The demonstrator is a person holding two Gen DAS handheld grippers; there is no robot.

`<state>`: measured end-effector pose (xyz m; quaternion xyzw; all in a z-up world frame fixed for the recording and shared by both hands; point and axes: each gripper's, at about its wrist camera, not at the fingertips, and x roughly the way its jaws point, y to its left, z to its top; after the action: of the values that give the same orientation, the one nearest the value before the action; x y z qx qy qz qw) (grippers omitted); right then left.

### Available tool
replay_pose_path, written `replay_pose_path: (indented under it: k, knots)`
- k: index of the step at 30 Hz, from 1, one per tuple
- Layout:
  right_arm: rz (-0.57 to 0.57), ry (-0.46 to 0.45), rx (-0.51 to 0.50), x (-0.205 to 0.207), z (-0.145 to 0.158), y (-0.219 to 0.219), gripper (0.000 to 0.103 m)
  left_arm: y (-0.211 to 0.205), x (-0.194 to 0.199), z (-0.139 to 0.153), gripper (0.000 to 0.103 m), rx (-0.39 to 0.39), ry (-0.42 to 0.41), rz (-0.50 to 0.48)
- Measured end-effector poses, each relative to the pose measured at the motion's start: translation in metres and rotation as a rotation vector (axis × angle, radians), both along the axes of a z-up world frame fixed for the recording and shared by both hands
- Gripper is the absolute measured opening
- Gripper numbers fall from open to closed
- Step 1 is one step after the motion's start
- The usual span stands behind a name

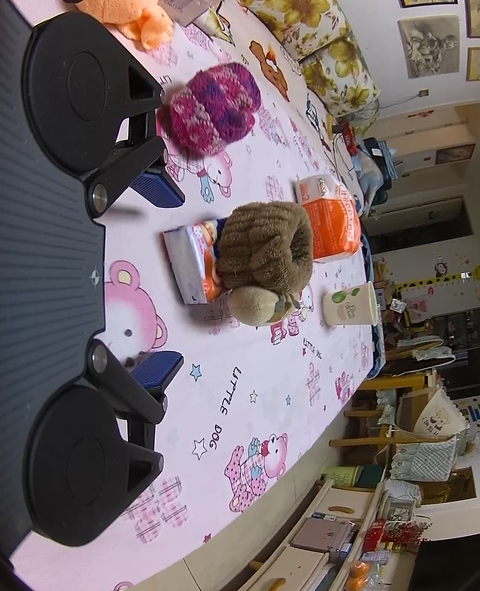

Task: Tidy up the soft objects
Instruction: 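Grasp the blue tissue pack with the right gripper while the left grasps the orange towel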

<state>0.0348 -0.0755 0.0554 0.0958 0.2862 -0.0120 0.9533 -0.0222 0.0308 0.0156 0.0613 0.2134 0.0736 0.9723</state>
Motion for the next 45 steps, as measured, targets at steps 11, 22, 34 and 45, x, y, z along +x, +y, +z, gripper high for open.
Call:
replay_pose_path:
  k: [11,22,34,45]
  knots:
    - [0.061,0.045,-0.080,0.019,0.000,0.005,0.103,0.002,0.011,-0.003,0.102,-0.050,0.043,0.003]
    - [0.094,0.048,-0.164,0.024,0.002,0.008,0.069,-0.003,0.010,0.004,0.102,-0.094,0.024,-0.132]
    - [0.188,0.047,-0.159,-0.010,0.003,0.004,0.068,-0.018,0.010,0.009,0.102,-0.215,0.113,-0.480]
    - [0.252,0.058,-0.179,-0.060,0.001,-0.011,0.068,0.009,0.010,0.025,0.102,-0.245,-0.022,-0.307]
